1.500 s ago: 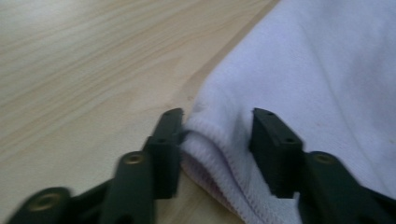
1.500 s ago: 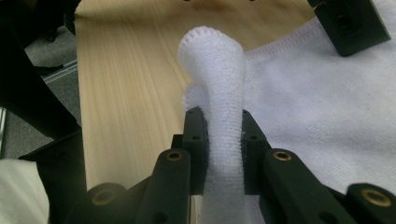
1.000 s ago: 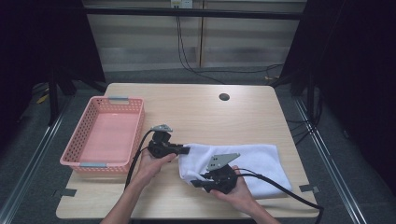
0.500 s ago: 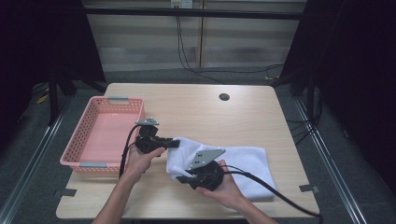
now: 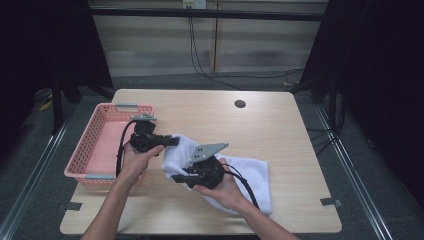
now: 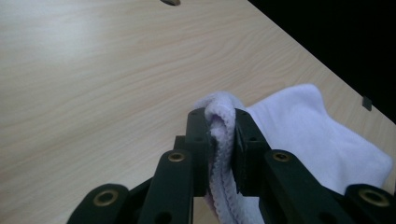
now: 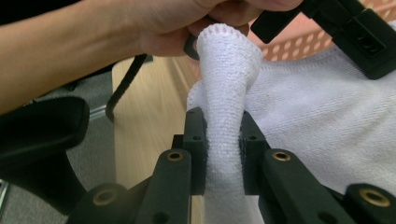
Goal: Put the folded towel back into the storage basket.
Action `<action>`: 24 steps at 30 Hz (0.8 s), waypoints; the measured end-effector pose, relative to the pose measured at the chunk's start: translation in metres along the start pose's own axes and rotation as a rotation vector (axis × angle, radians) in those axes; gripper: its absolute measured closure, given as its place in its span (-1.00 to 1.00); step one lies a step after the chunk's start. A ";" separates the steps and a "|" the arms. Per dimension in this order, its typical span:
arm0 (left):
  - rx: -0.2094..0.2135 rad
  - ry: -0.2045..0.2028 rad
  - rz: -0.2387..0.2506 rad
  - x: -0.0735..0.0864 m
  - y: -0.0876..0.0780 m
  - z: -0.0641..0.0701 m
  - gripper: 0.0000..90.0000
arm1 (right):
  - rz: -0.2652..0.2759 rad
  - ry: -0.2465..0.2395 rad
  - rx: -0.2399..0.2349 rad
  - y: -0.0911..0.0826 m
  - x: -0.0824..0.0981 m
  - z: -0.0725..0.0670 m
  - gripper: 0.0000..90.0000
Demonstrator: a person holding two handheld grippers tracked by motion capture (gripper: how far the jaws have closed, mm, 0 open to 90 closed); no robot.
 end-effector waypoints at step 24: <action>-0.008 0.086 -0.020 -0.011 0.023 0.038 0.73 | 0.089 0.031 0.054 -0.027 0.013 -0.007 0.60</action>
Point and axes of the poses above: each handheld gripper's, and its own axes: y roughly forward along the jaws, x roughly out of its underside, z roughly to its right, the point moved 1 cm from there along y, roughly forward along the jaws, and after that the axes turned 12 degrees about -y, right-handed, at the moved point
